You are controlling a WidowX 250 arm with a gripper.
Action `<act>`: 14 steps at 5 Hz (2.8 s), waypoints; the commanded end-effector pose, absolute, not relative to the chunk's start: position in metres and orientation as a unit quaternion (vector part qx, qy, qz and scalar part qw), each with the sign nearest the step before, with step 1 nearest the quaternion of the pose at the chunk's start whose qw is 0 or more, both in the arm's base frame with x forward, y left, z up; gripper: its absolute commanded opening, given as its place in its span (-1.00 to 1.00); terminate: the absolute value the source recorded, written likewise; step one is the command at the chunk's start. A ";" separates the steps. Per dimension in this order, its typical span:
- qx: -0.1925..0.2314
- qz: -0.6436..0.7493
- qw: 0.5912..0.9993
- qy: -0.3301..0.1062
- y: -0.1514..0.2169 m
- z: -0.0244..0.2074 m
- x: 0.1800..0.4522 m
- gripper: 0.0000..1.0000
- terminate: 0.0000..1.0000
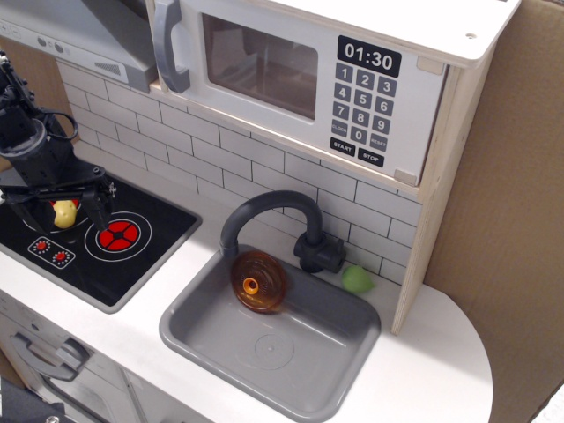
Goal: Open microwave
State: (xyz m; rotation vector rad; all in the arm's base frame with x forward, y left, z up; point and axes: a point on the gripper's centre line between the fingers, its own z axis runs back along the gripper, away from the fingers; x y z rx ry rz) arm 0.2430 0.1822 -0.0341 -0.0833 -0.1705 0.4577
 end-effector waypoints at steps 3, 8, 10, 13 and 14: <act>-0.051 0.178 0.978 -0.093 0.164 0.027 0.262 1.00 -1.00; -0.068 0.059 0.978 -0.187 0.148 0.109 0.346 1.00 -1.00; -0.073 0.030 0.978 -0.195 0.140 0.109 0.362 1.00 -1.00; -0.051 0.019 0.975 -0.216 0.141 0.100 0.370 -1.00 -1.00; -0.038 0.032 0.971 -0.233 0.142 0.098 0.374 -1.00 -1.00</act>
